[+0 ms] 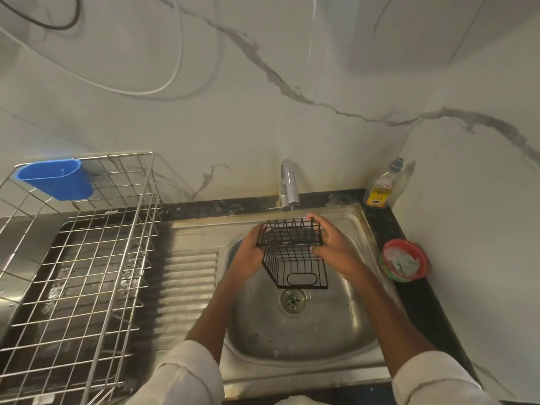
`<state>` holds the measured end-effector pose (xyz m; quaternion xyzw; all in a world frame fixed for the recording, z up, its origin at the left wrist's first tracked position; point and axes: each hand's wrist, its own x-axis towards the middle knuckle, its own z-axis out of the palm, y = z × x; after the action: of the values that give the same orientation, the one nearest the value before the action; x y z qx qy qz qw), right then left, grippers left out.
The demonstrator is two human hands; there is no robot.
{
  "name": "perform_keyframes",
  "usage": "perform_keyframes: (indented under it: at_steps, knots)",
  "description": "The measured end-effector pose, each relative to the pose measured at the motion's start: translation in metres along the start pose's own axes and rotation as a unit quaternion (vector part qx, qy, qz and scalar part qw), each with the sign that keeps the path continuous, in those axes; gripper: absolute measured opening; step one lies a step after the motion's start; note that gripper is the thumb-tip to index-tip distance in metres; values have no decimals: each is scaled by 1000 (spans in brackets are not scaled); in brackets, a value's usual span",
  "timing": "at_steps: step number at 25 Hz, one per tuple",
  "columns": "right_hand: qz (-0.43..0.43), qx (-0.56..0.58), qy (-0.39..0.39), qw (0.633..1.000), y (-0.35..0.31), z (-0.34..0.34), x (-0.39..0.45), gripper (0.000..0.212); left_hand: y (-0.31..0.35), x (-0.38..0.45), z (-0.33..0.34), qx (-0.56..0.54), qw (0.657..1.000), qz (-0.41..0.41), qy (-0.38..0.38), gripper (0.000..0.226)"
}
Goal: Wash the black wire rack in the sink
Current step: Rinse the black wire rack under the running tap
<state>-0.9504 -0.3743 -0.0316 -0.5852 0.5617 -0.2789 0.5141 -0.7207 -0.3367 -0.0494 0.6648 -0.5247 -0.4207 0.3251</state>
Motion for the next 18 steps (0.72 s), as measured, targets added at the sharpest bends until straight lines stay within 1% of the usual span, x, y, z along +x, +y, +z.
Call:
perform_keyframes:
  at_steps: [4, 8, 12, 15, 17, 18]
  knots:
    - [0, 12, -32, 999, -9, 17, 16, 96, -9, -17, -10, -13, 998, -8, 68, 57]
    - [-5, 26, -74, 997, -14, 30, 34, 100, -17, -28, -18, -94, 990, -33, 94, 66]
    - [-19, 45, -98, 994, -20, 37, 45, 96, -14, -35, -21, -143, 980, -50, 126, 60]
    - [-9, 66, -86, 994, -21, 34, 38, 92, -10, -33, -20, -128, 982, -49, 129, 61]
    - [-6, 87, -50, 995, -18, 28, 27, 87, -6, -28, -14, -112, 986, -36, 115, 63]
    - [-6, 100, -31, 995, -15, 22, 21, 86, -6, -24, -11, -86, 991, -31, 101, 65]
